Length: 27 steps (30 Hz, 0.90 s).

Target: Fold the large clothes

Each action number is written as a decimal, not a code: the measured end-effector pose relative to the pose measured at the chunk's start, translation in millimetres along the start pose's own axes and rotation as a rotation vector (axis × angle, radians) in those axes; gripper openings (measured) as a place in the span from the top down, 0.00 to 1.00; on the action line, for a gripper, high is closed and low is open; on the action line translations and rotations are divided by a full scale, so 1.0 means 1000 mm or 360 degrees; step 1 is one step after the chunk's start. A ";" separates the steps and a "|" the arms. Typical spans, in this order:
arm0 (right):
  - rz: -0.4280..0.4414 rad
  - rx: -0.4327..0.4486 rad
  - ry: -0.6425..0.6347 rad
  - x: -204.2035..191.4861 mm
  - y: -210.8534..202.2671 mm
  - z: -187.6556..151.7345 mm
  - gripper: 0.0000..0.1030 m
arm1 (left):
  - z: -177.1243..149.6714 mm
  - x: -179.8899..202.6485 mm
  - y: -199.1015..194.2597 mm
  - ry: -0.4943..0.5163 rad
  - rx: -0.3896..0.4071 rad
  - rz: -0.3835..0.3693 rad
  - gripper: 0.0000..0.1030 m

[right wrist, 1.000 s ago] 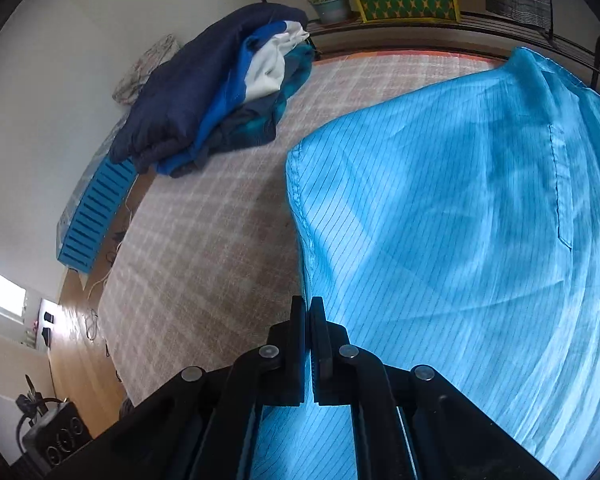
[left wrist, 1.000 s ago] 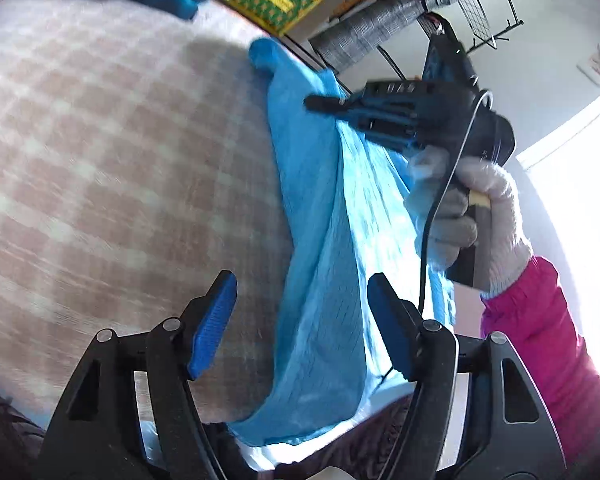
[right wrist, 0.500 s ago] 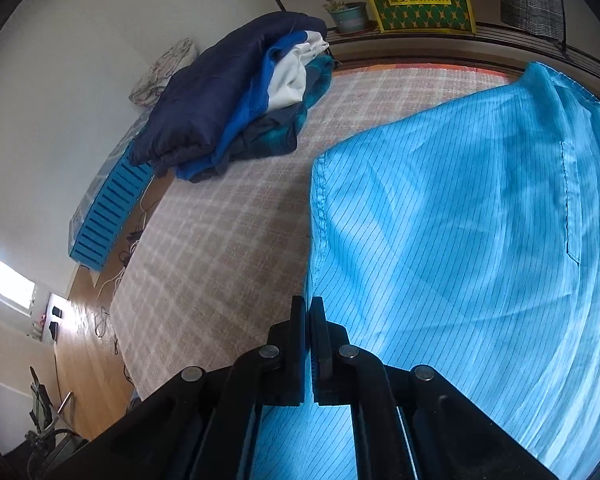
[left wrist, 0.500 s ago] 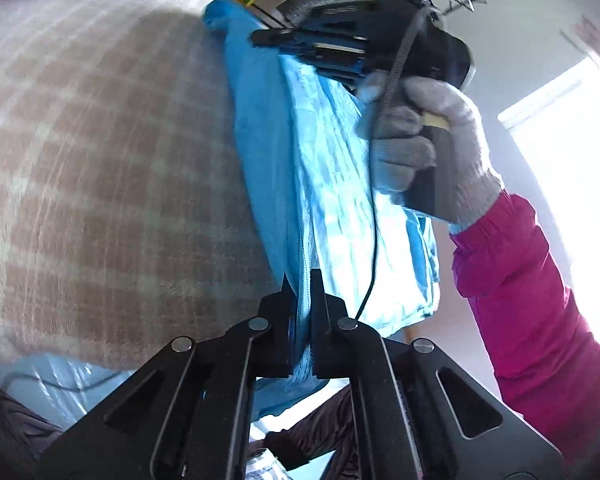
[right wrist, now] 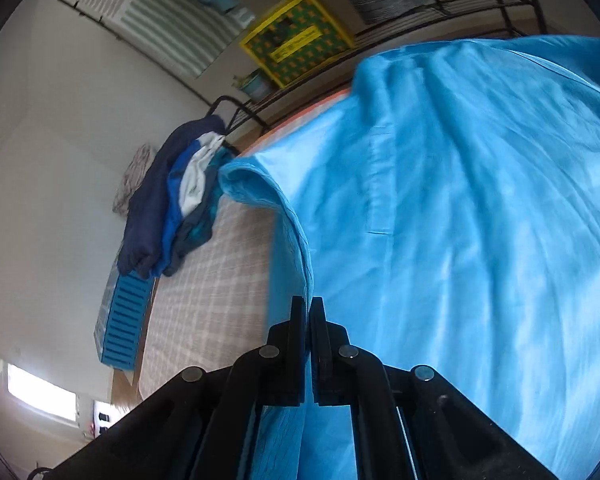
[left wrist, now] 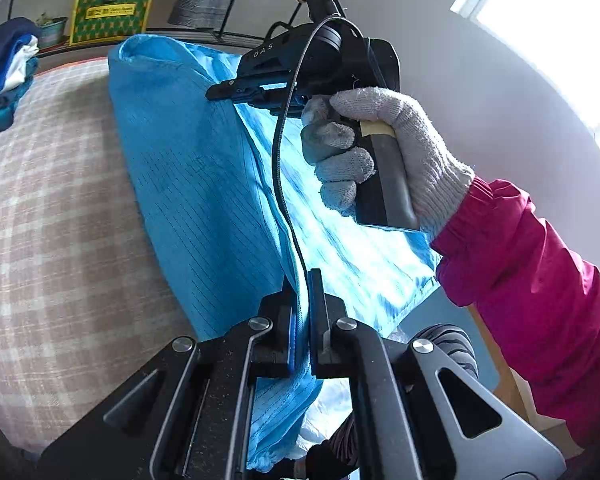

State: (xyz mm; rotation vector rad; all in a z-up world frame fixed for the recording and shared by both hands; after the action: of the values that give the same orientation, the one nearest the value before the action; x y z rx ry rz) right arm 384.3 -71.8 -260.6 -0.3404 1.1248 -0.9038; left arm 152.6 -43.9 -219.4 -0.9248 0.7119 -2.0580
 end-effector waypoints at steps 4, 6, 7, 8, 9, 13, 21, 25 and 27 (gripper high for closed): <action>-0.0127 -0.0018 0.0119 0.052 -0.004 -0.007 1.00 | -0.010 0.013 0.038 0.0009 -0.0109 0.0024 0.98; -0.0182 -0.0046 0.0134 0.067 0.000 -0.012 1.00 | -0.017 0.019 0.049 0.0022 -0.0157 0.0030 0.98; -0.0213 -0.0064 0.0144 0.072 0.002 -0.016 1.00 | -0.020 0.020 0.052 0.0044 -0.0169 0.0049 0.98; -0.0230 -0.0084 0.0163 0.076 0.004 -0.021 1.00 | -0.020 0.022 0.055 0.0075 -0.0179 0.0060 0.98; -0.0208 -0.0079 0.0170 0.077 0.003 -0.023 1.00 | -0.022 0.026 0.055 0.0113 -0.0181 0.0071 0.98; -0.0109 -0.0073 0.0188 0.070 -0.004 -0.033 1.00 | -0.032 0.027 0.047 0.0223 -0.0181 0.0106 0.98; -0.0163 -0.0092 0.0091 0.065 -0.003 -0.039 0.99 | -0.047 0.019 0.018 0.0091 -0.0204 0.0011 0.83; -0.0170 -0.0064 0.0035 0.055 -0.022 -0.037 0.79 | -0.059 0.036 -0.006 0.0077 -0.0172 -0.0065 0.61; -0.0186 -0.0014 -0.0031 0.045 -0.044 -0.039 0.69 | -0.066 0.031 -0.025 0.0072 -0.0148 -0.0085 0.61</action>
State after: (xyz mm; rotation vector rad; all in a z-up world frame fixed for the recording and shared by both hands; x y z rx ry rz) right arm 335.8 -125.9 -276.9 -0.4246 1.0999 -0.9967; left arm 75.7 -43.9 -228.3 -0.9616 0.8208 -2.1135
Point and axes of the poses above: each gripper's, at about its wrist camera, not at the fingertips, and y roughly the way its jaws point, x to its right, z to its top, the point moved 8 cm from there along y, roughly the way its jaws point, and after that the axes turned 4 degrees about z, right-handed, at the moved point
